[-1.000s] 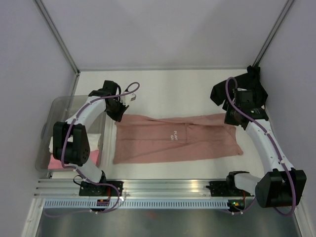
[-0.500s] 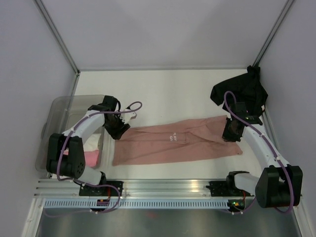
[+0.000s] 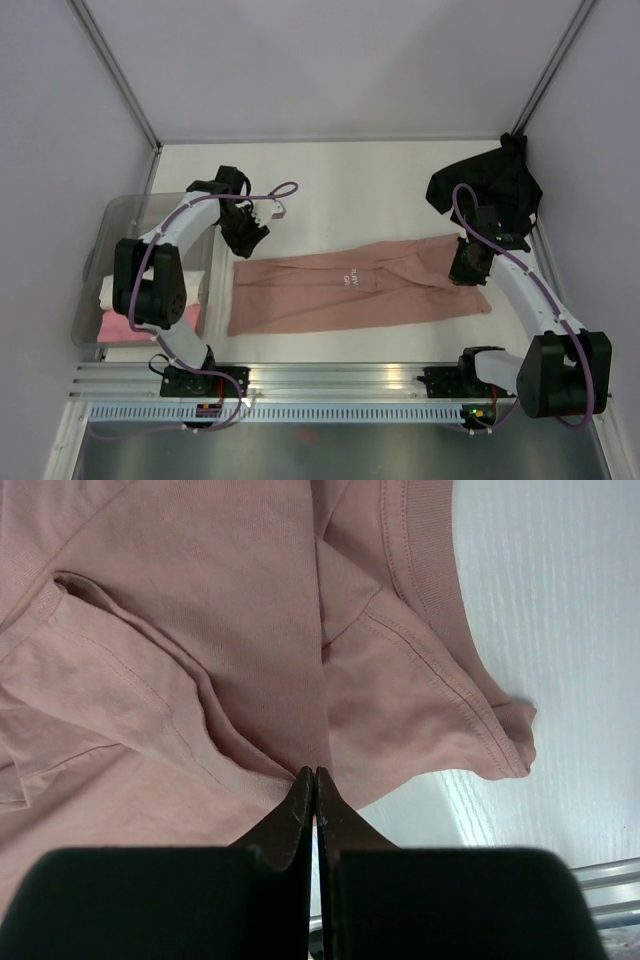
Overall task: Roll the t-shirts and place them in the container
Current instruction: Fold the tshirt
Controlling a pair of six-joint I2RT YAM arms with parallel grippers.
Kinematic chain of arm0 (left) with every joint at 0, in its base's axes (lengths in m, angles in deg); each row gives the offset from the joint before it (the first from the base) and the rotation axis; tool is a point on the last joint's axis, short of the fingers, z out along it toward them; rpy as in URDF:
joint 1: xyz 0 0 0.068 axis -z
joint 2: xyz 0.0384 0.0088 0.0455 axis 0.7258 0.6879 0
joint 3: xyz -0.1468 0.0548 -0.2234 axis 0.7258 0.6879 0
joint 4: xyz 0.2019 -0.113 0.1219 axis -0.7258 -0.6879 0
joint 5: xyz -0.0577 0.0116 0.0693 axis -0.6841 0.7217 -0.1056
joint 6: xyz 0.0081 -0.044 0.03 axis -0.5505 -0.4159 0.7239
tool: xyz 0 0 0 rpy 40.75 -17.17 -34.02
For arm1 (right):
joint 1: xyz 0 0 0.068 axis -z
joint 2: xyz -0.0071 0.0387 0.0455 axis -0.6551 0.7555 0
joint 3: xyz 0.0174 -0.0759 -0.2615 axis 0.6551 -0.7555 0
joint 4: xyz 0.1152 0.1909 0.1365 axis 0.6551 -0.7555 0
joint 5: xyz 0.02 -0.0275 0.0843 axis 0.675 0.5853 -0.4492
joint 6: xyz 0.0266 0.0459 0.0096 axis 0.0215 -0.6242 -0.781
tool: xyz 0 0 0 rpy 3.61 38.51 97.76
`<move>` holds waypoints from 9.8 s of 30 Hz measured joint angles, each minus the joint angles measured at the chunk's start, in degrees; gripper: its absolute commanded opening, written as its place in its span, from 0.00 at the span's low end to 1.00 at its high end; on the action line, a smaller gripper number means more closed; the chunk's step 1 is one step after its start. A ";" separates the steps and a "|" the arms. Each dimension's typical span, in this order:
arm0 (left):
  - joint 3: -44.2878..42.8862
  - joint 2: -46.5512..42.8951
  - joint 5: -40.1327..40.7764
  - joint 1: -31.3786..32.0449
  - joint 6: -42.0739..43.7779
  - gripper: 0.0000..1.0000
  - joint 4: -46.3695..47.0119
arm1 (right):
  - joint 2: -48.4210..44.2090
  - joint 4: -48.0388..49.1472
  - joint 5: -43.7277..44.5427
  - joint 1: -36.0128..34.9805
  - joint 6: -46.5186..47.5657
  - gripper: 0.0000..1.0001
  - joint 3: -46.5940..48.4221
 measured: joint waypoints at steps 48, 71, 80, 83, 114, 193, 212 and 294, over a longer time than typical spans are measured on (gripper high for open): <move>5.75 1.01 -0.85 0.66 8.41 0.02 -1.16 | 1.14 0.33 1.55 0.00 0.17 0.00 0.09; 24.72 -10.25 12.26 11.06 7.28 0.07 8.35 | 5.33 -2.43 2.27 0.00 -2.21 0.53 -0.13; 25.11 -10.25 15.61 11.65 7.26 0.08 9.62 | 1.11 0.28 2.27 -2.64 0.66 0.54 5.11; 25.11 -10.25 16.24 11.65 7.21 0.08 9.77 | 3.45 3.76 0.17 -7.45 2.27 0.50 7.93; 24.13 -8.55 17.29 11.65 4.87 0.07 10.40 | 22.16 22.40 -13.92 -11.52 8.41 0.11 2.43; 22.45 -7.80 18.51 12.90 3.10 0.08 10.40 | 6.69 11.67 -8.07 5.62 -5.62 0.37 -8.11; 27.36 -12.68 20.44 16.87 1.75 0.06 11.04 | 4.48 10.08 -4.09 6.38 -8.90 0.00 -8.72; 30.95 -16.48 22.34 19.52 2.80 0.02 10.29 | 19.47 1.18 16.92 -46.51 -22.36 0.00 2.14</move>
